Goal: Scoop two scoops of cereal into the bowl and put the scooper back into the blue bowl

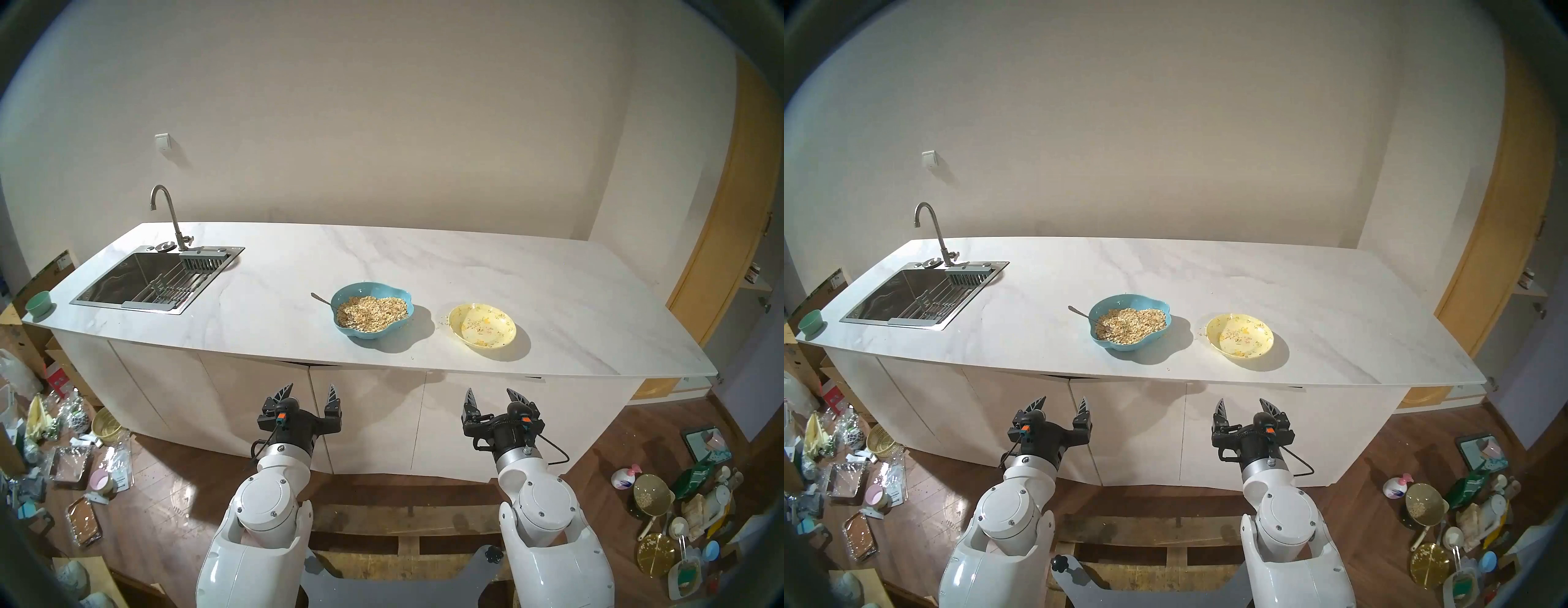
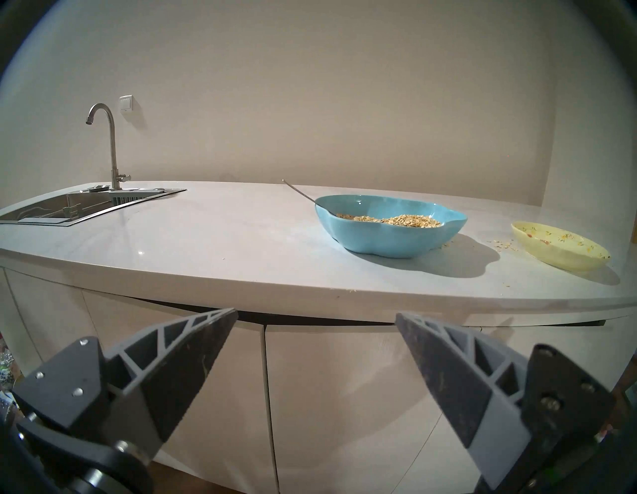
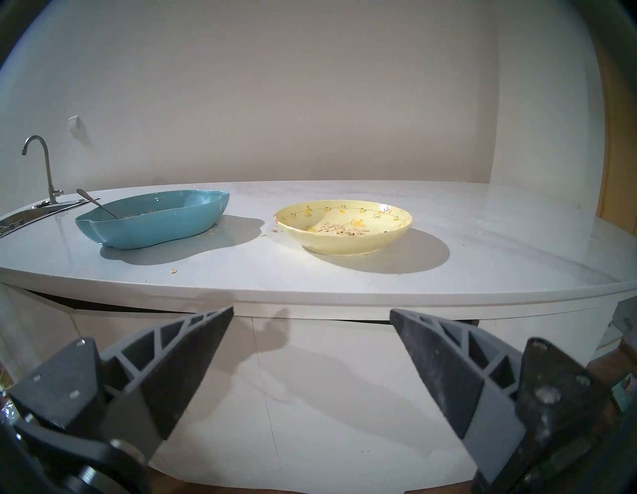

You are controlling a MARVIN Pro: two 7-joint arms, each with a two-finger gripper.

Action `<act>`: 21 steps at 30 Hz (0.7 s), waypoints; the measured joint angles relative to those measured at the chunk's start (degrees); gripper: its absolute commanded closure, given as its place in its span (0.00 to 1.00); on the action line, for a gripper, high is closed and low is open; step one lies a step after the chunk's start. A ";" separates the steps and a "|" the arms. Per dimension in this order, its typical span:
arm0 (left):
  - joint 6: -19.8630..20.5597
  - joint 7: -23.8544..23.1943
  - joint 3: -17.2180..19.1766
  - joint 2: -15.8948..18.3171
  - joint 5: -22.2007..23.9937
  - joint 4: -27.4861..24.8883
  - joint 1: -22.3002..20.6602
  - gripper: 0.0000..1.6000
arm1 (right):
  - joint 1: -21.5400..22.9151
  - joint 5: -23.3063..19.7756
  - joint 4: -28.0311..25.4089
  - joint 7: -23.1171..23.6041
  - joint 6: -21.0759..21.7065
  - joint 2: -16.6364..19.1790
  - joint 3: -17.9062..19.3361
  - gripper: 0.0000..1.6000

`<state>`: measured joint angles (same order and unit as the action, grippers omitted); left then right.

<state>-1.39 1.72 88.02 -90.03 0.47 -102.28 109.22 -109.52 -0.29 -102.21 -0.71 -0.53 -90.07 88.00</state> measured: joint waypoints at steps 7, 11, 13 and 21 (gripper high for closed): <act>2.18 -0.32 1.01 -0.76 2.54 -0.12 -0.73 0.00 | -0.01 0.00 0.05 0.00 0.00 0.01 0.00 0.00; 4.83 -1.04 1.98 -1.17 5.73 -0.58 -3.23 0.00 | -0.01 -0.01 0.10 0.00 0.00 0.01 0.00 0.00; 6.14 -1.25 2.30 -1.31 7.07 -0.75 -4.05 0.00 | -0.01 -0.02 0.10 0.00 0.00 0.01 0.00 0.00; 15.00 -1.93 4.73 -2.02 17.02 -2.57 -9.30 0.00 | -0.01 -0.02 0.15 0.00 0.00 0.02 0.00 0.00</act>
<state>13.61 -0.21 92.75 -92.05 17.48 -104.85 99.93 -109.53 -0.31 -102.06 -0.71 -0.53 -90.06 88.00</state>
